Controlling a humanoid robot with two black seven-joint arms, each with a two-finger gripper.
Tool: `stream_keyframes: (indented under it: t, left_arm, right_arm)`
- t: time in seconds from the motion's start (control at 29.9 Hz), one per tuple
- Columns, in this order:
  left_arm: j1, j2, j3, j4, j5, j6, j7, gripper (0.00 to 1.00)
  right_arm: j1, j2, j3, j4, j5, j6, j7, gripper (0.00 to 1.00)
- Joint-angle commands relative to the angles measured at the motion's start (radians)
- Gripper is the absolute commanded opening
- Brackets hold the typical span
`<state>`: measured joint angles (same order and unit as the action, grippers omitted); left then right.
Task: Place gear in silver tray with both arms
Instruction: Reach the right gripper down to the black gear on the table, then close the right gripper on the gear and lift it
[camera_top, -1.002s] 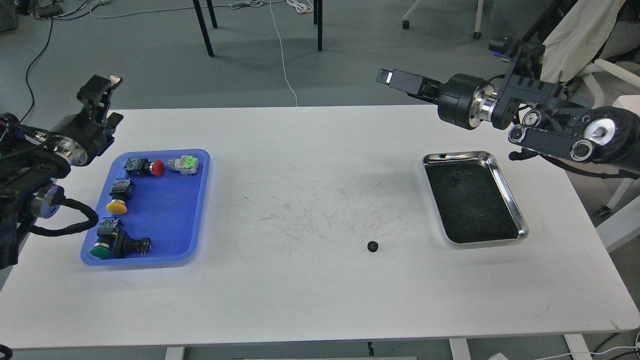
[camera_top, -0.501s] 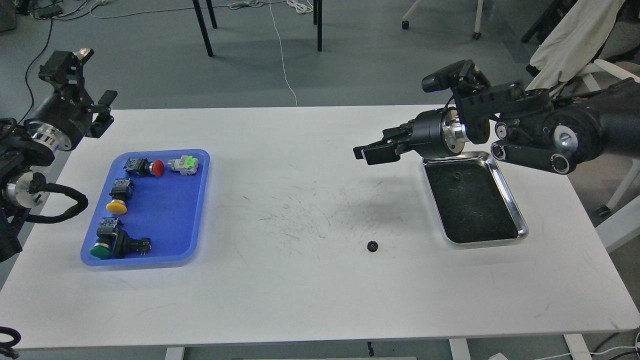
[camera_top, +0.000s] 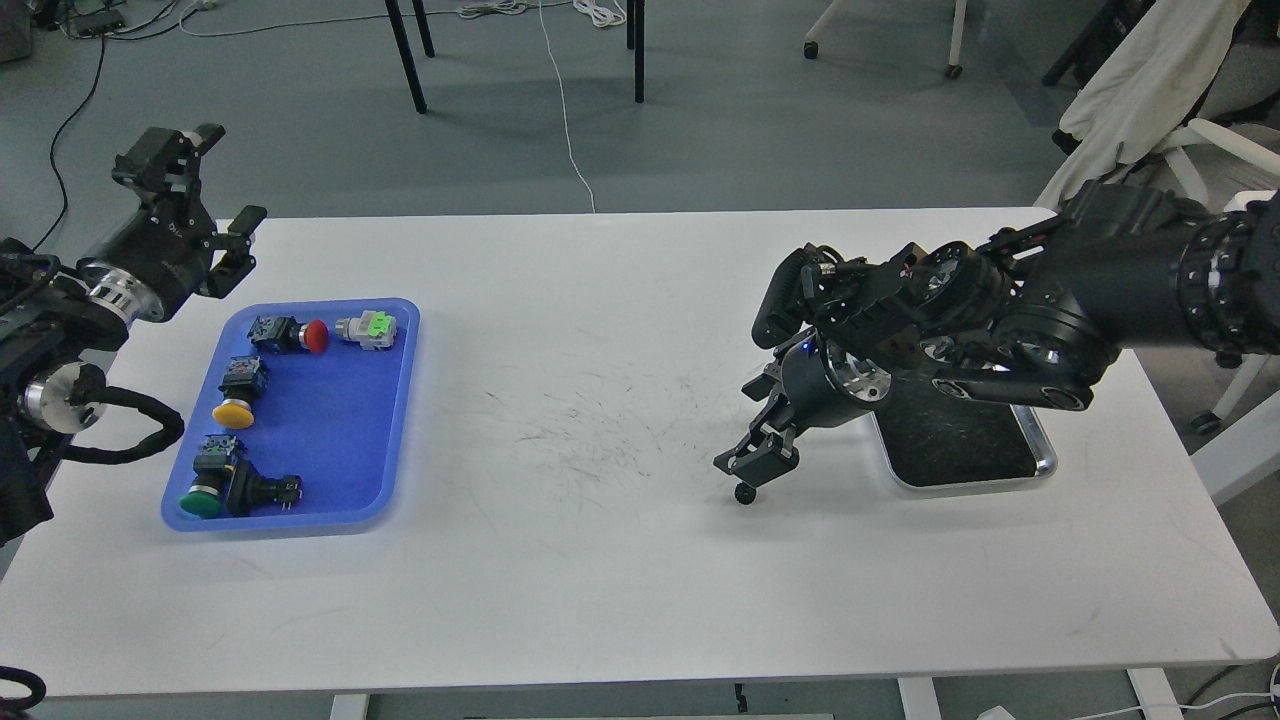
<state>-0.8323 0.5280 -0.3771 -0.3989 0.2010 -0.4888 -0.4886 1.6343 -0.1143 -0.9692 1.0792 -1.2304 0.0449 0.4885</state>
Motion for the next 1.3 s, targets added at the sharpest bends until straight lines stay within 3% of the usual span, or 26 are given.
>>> stream_keyframes:
  t: [0.0, 0.33, 0.6, 0.87, 1.07, 1.27]
  left_arm:
    - [-0.002, 0.0, -0.002, 0.0, -0.002, 0.0, 0.0, 0.99]
    - [-0.002, 0.004, -0.008, 0.006, -0.003, 0.0, 0.0, 0.99]
    - [-0.002, 0.004, -0.008, 0.008, -0.009, 0.0, 0.0, 0.99]
    - [-0.002, 0.006, -0.008, 0.011, -0.009, 0.0, 0.0, 0.99]
    - [-0.002, 0.007, -0.006, 0.011, -0.011, 0.0, 0.0, 0.99]
    - [-0.001, 0.009, -0.006, 0.011, -0.009, 0.0, 0.0, 0.99]
  right_arm:
    - [-0.011, 0.033, -0.022, -0.001, -0.006, -0.007, 0.0, 0.9]
    - [-0.044, 0.114, -0.095, -0.019, -0.014, -0.056, 0.0, 0.83]
    - [-0.059, 0.114, -0.125, -0.053, -0.023, -0.06, 0.0, 0.7]
    - [-0.076, 0.114, -0.125, -0.073, -0.034, -0.063, 0.0, 0.65]
    - [-0.076, 0.114, -0.134, -0.082, -0.07, -0.089, 0.0, 0.52]
    - [-0.083, 0.114, -0.137, -0.091, -0.07, -0.099, 0.0, 0.51]
